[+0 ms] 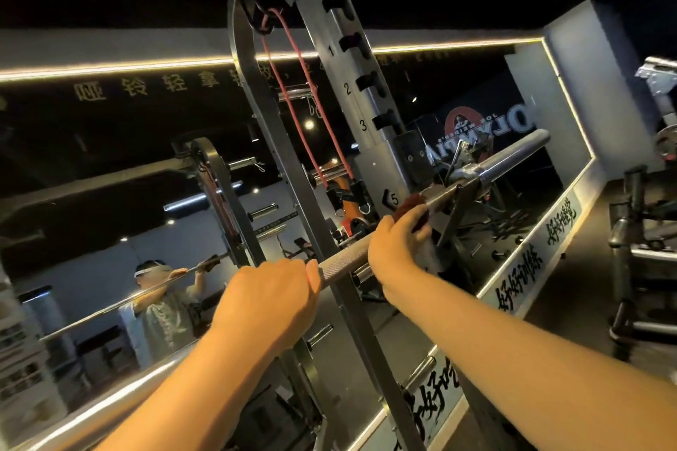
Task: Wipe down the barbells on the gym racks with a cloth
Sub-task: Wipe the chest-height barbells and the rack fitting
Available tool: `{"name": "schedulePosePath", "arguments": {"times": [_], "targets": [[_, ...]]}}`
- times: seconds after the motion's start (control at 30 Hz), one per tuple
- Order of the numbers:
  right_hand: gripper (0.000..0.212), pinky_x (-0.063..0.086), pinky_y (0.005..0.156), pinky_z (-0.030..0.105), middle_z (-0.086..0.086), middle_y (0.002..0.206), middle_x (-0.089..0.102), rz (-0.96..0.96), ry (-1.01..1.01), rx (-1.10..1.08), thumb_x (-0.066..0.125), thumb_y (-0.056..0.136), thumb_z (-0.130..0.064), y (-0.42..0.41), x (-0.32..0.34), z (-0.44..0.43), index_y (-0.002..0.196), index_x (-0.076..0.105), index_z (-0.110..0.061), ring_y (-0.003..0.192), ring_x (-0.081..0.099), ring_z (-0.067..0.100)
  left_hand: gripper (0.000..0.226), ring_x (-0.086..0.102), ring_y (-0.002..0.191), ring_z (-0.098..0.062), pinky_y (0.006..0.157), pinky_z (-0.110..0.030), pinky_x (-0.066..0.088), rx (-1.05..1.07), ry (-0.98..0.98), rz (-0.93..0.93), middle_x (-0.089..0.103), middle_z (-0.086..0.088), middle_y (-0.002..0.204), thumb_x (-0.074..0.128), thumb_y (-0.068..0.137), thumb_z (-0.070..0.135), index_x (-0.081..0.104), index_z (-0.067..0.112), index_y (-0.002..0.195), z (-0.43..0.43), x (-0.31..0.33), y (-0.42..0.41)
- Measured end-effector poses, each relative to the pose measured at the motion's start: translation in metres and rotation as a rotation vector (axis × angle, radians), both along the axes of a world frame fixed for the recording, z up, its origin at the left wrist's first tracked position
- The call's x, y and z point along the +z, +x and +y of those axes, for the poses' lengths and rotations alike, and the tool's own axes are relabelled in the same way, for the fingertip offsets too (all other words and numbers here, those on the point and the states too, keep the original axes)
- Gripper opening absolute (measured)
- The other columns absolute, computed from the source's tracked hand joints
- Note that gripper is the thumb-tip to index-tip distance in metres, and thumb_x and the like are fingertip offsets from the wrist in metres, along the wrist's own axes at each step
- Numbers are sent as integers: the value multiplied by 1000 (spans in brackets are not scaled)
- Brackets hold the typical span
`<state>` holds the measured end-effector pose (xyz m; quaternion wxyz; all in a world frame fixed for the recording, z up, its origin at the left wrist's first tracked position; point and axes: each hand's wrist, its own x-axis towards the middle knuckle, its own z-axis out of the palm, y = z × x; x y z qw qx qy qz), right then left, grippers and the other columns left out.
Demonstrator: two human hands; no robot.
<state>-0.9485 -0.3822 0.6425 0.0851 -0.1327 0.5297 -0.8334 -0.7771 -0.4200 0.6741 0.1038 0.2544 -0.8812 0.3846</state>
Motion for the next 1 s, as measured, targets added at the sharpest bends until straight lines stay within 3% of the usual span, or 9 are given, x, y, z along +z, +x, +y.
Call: {"name": "schedulePosePath", "arguments": {"times": [0.1,0.23,0.37,0.5,0.63,0.7,0.8,0.87,1.0], "targets": [[67,43,103,37,11,168,4,-160,-164,-80,38,109,-24,-26,10,10,163,-3,-24,139,41,32,17,60,79,-20,77,-39,58,-19,-114,-7,51,1,86,32,109,31,44,21,116,12,-2,5],[63,14,123,44,14,169,-3,-72,-157,-72,28,107,-19,-19,2,11,163,-1,-12,154,11,35,19,58,68,-19,70,-41,59,-17,-158,13,48,1,77,29,110,30,45,20,108,17,-3,7],[66,40,106,35,12,167,5,-41,-152,-75,39,108,-23,17,-8,-10,163,3,-20,142,37,30,23,57,66,-19,70,-41,58,-28,-187,38,49,1,76,27,110,33,45,20,107,12,-7,9],[68,44,102,35,8,168,-2,-68,-129,10,39,109,-23,-1,-7,-6,163,-3,-26,140,40,28,23,57,70,-18,73,-39,58,-32,-176,22,50,3,79,28,110,35,47,22,115,9,-7,7],[61,42,72,11,5,161,23,-178,-168,-56,41,110,-24,-29,4,11,162,11,-23,115,51,17,24,56,69,-15,72,-36,58,-50,-175,30,48,4,78,25,110,37,44,22,110,8,-8,6],[58,43,92,22,13,162,23,-201,-151,-109,37,109,-23,-37,7,15,161,12,-17,131,46,25,25,57,70,-14,73,-35,58,-57,-154,50,49,4,79,25,110,37,45,22,110,10,-7,6],[64,16,123,50,23,166,2,-182,-202,-72,30,105,-16,-59,3,11,161,2,-9,152,12,41,24,59,73,-14,76,-35,58,-52,-136,51,49,5,80,27,111,37,45,22,111,11,-7,6],[64,24,120,47,19,167,4,-184,-225,-82,32,108,-17,-53,7,10,163,0,-15,150,21,39,23,59,73,-14,77,-35,58,-46,-149,36,48,4,80,28,111,36,45,21,111,11,-7,6],[66,48,90,32,10,160,23,-167,-153,-17,42,108,-27,-18,5,4,163,4,-27,128,50,28,26,64,88,-16,88,-36,56,-9,-94,36,58,2,96,27,111,37,45,19,116,11,-5,5]]}}
